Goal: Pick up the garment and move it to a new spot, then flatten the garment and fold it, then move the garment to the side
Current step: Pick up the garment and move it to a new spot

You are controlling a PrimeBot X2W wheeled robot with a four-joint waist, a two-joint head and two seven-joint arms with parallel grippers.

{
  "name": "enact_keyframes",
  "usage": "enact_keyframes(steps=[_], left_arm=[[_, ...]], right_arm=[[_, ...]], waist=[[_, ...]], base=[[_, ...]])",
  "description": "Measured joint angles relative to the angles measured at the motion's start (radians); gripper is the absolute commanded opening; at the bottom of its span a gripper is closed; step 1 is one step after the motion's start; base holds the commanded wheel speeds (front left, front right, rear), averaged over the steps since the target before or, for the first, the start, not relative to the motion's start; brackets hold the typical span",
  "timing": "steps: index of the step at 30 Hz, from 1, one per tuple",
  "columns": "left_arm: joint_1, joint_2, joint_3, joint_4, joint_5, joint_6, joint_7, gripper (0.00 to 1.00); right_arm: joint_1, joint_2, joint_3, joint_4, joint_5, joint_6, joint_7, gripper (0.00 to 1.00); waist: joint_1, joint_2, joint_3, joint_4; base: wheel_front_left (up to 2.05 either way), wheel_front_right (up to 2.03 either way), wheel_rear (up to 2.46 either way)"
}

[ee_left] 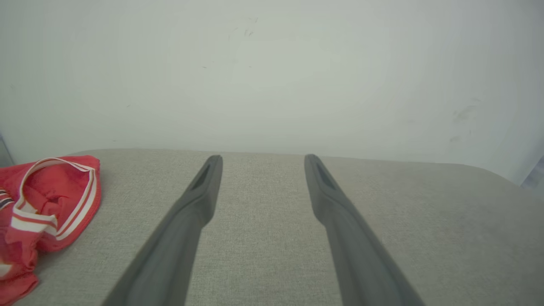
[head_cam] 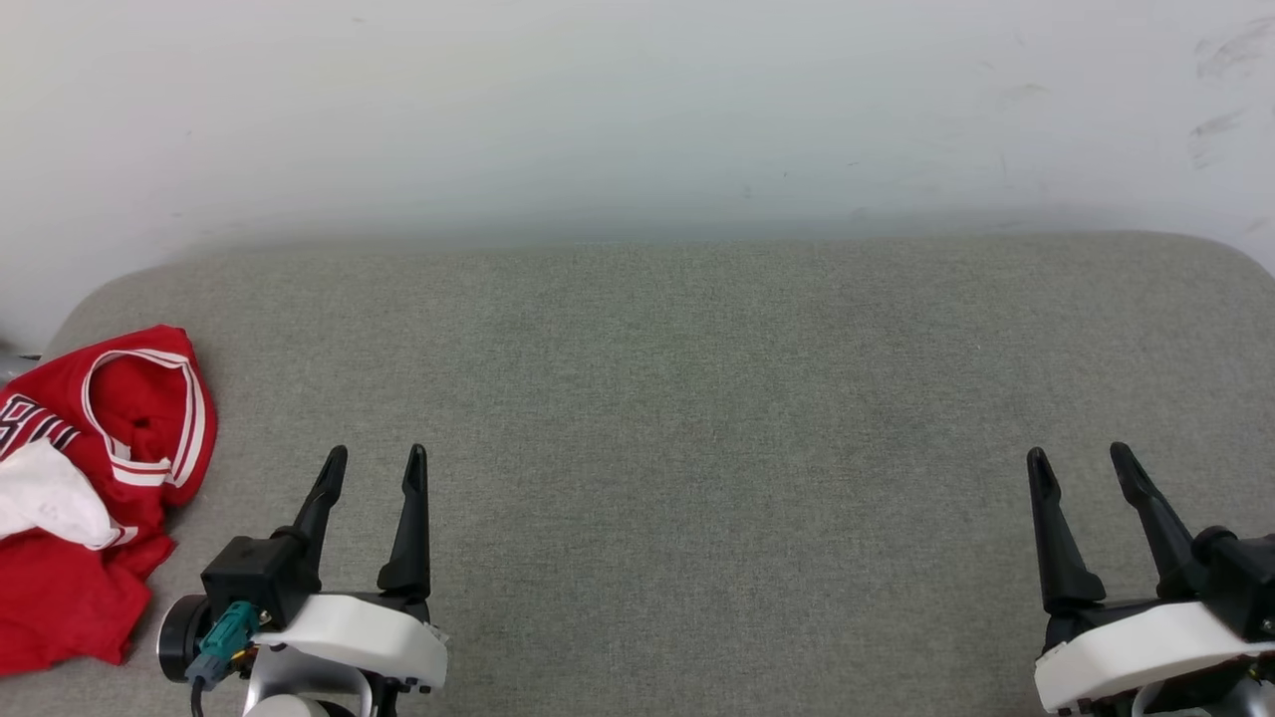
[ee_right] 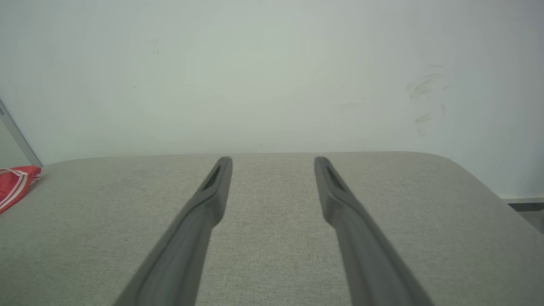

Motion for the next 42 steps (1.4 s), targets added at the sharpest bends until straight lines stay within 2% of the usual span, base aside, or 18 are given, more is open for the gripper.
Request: enact_keyframes(steps=[7, 14, 24, 35, 42], left_arm=[[-0.001, -0.005, 0.006, 0.009, 0.044, -0.006, -0.014, 1.0], [-0.006, -0.011, 0.016, 0.016, 0.088, -0.007, -0.027, 1.0], [-0.008, -0.018, 0.034, 0.025, 0.153, -0.007, -0.044, 1.0], [-0.012, -0.026, 0.075, 0.026, 0.152, -0.007, -0.046, 1.0], [-0.012, -0.028, 0.093, 0.031, 0.152, -0.013, -0.047, 1.0]], right_arm=[[0.001, 0.0, 0.012, -0.002, -0.035, 0.0, -0.013, 1.0], [0.002, 0.0, 0.022, -0.002, -0.069, 0.0, -0.03, 1.0], [-0.001, 0.0, 0.043, 0.02, -0.112, 0.0, -0.053, 1.0], [-0.024, 0.0, 0.08, 0.065, -0.108, 0.0, -0.071, 1.0], [-0.042, 0.0, 0.091, 0.087, -0.104, 0.0, -0.08, 1.0]], waist=[[0.0, 0.0, 0.0, 0.015], [-0.0001, 0.0, 0.0, 0.07], [-0.0001, 0.0, -0.003, 0.204], [-0.0001, 0.0, 0.003, 0.363], [-0.0001, 0.0, 0.012, 0.44]], base=[[0.0, 0.0, 0.0], [0.0, 0.0, 0.0], [0.0, 0.0, 0.0], [0.0, 0.0, 0.0], [0.0, 0.0, 0.0]])
